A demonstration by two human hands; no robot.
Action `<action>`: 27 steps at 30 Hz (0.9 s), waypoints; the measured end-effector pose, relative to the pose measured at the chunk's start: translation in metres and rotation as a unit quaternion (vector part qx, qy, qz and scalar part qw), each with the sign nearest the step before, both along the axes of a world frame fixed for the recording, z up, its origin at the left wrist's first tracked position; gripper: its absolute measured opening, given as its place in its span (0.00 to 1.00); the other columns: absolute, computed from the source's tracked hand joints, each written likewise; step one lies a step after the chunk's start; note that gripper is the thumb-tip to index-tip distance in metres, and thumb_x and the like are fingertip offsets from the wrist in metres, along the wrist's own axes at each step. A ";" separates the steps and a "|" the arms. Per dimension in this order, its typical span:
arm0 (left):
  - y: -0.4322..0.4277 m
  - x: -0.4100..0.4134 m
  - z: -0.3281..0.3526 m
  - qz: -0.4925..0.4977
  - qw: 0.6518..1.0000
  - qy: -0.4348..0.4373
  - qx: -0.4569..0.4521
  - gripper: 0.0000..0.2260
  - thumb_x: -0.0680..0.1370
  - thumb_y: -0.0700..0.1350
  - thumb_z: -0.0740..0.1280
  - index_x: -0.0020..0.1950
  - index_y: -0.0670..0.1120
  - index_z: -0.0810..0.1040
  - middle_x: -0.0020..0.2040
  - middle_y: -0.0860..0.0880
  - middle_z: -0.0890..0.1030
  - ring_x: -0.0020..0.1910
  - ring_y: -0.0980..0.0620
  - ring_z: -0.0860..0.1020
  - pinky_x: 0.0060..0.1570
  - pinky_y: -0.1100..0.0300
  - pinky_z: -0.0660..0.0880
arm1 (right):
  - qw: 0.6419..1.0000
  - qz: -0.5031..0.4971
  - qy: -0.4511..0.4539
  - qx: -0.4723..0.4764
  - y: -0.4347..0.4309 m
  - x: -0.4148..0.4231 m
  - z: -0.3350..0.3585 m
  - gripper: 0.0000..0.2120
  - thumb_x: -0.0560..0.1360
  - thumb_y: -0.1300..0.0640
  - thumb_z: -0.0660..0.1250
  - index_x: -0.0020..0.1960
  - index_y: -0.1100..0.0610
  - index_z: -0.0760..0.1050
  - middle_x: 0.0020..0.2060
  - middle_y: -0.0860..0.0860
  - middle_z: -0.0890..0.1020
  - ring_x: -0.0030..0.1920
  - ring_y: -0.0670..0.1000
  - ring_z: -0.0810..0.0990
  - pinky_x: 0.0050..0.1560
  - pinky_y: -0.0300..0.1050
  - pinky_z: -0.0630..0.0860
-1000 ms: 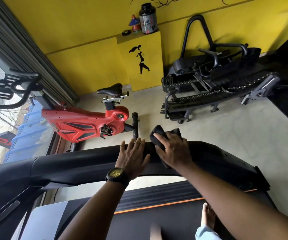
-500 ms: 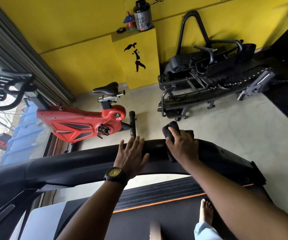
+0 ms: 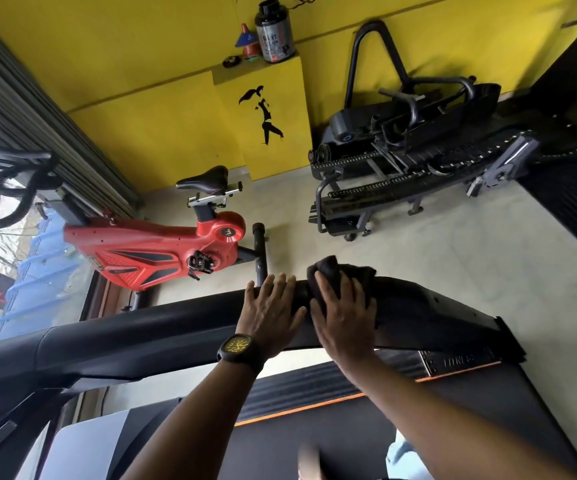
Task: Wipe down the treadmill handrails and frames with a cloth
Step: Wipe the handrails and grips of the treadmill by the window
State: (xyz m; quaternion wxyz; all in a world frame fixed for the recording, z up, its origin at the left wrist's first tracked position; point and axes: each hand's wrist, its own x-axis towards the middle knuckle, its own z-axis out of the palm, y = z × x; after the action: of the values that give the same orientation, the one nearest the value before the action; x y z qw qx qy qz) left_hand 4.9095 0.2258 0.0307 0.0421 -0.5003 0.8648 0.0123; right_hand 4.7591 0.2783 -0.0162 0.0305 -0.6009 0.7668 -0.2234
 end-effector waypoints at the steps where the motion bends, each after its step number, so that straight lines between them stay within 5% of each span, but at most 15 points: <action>1: -0.001 0.001 -0.002 -0.001 1.000 0.002 -0.002 0.32 0.79 0.63 0.50 0.76 0.44 0.65 0.73 0.43 0.70 0.73 0.42 0.68 0.69 0.37 0.63 | 0.999 0.044 0.006 -0.016 0.000 -0.004 -0.001 0.25 0.79 0.40 0.59 0.74 0.45 0.71 0.65 0.59 0.78 0.65 0.63 0.76 0.58 0.64 0.73; 4: -0.003 0.002 -0.003 -0.010 1.000 -0.001 -0.008 0.32 0.79 0.62 0.49 0.76 0.44 0.65 0.73 0.43 0.70 0.73 0.42 0.68 0.69 0.37 0.63 | 0.991 0.130 0.027 0.018 -0.027 -0.042 0.002 0.26 0.79 0.37 0.56 0.75 0.43 0.69 0.62 0.55 0.80 0.62 0.59 0.78 0.58 0.58 0.74; 7: -0.003 0.001 -0.001 -0.018 1.000 0.000 -0.002 0.34 0.79 0.63 0.47 0.77 0.44 0.63 0.75 0.43 0.68 0.74 0.43 0.65 0.71 0.39 0.60 | 0.999 0.023 -0.014 0.031 -0.034 -0.052 0.000 0.26 0.78 0.39 0.57 0.73 0.46 0.72 0.56 0.56 0.81 0.57 0.59 0.79 0.53 0.56 0.75; 10: -0.003 -0.004 0.000 -0.018 1.000 0.002 0.014 0.36 0.77 0.64 0.43 0.79 0.45 0.58 0.78 0.44 0.63 0.77 0.44 0.61 0.74 0.40 0.56 | 0.999 -0.050 -0.013 0.008 -0.007 -0.015 -0.006 0.25 0.78 0.43 0.59 0.72 0.48 0.74 0.62 0.60 0.79 0.62 0.63 0.77 0.56 0.61 0.74; 16: -0.005 -0.006 -0.003 -0.017 1.000 -0.012 0.020 0.36 0.77 0.64 0.40 0.80 0.45 0.55 0.79 0.44 0.60 0.78 0.44 0.57 0.75 0.40 0.53 | 0.995 0.095 0.014 0.041 -0.032 -0.054 0.004 0.26 0.78 0.38 0.55 0.74 0.44 0.70 0.59 0.55 0.80 0.60 0.59 0.78 0.54 0.57 0.76; 21: -0.004 -0.006 -0.001 -0.020 0.999 -0.023 0.028 0.35 0.79 0.64 0.42 0.80 0.46 0.53 0.80 0.44 0.59 0.79 0.44 0.56 0.75 0.40 0.52 | 0.998 -0.051 -0.009 0.024 -0.010 -0.020 -0.006 0.26 0.79 0.41 0.55 0.74 0.47 0.71 0.63 0.59 0.79 0.63 0.62 0.77 0.58 0.62 0.74; 27: -0.003 -0.013 -0.001 -0.007 1.000 -0.004 0.019 0.35 0.77 0.63 0.45 0.78 0.44 0.61 0.76 0.43 0.66 0.75 0.43 0.63 0.72 0.39 0.58 | 0.990 0.138 0.012 0.036 -0.027 -0.058 0.001 0.25 0.79 0.37 0.56 0.75 0.42 0.69 0.62 0.54 0.80 0.62 0.59 0.78 0.55 0.57 0.76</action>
State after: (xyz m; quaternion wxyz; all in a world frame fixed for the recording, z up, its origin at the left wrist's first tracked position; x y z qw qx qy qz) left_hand 4.8969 0.2232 0.0299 0.0553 -0.4937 0.8675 0.0258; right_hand 4.7007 0.2512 -0.0153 0.0736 -0.7023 0.6841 -0.1826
